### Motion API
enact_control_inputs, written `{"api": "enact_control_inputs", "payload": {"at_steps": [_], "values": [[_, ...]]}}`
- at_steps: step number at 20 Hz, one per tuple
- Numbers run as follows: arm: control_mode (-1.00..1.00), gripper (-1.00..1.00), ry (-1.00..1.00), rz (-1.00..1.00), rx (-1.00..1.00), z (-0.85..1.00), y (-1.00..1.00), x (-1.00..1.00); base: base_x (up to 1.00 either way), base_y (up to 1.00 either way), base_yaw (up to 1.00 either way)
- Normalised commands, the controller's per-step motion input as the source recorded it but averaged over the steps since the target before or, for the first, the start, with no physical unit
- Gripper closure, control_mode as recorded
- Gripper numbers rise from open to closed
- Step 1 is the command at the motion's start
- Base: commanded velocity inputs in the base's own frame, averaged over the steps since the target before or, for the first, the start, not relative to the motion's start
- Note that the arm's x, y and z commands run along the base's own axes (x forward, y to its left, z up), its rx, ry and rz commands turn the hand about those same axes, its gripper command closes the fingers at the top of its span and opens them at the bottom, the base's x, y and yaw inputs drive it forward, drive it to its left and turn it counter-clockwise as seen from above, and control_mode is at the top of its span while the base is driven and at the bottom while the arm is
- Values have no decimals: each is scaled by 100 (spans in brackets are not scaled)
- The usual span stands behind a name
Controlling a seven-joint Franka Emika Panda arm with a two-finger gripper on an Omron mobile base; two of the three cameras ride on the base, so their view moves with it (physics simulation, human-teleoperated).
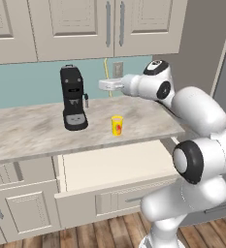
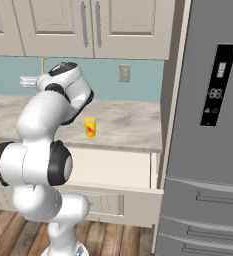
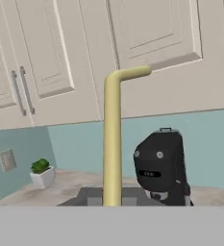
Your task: Pick up the straw from the right drawer and put it inside the smoothie cup.
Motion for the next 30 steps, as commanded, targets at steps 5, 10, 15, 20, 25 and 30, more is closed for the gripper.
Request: {"api": "enact_control_inputs", "payload": {"at_steps": [5,10,15,20,25,30], "values": [[-100,100,-1,1,-5,7,-7,-30,0,0,0],[-100,100,0,0,-1,0,-45,-7,0,0,0],[-100,100,1,-2,0,0,-67,0,0,0,0],[-100,100,1,-1,0,-5,-46,2,0,0,0],[-100,100,0,0,0,-13,-26,16,0,0,0],[-100,100,0,0,-7,-33,-13,14,0,0,0]]}}
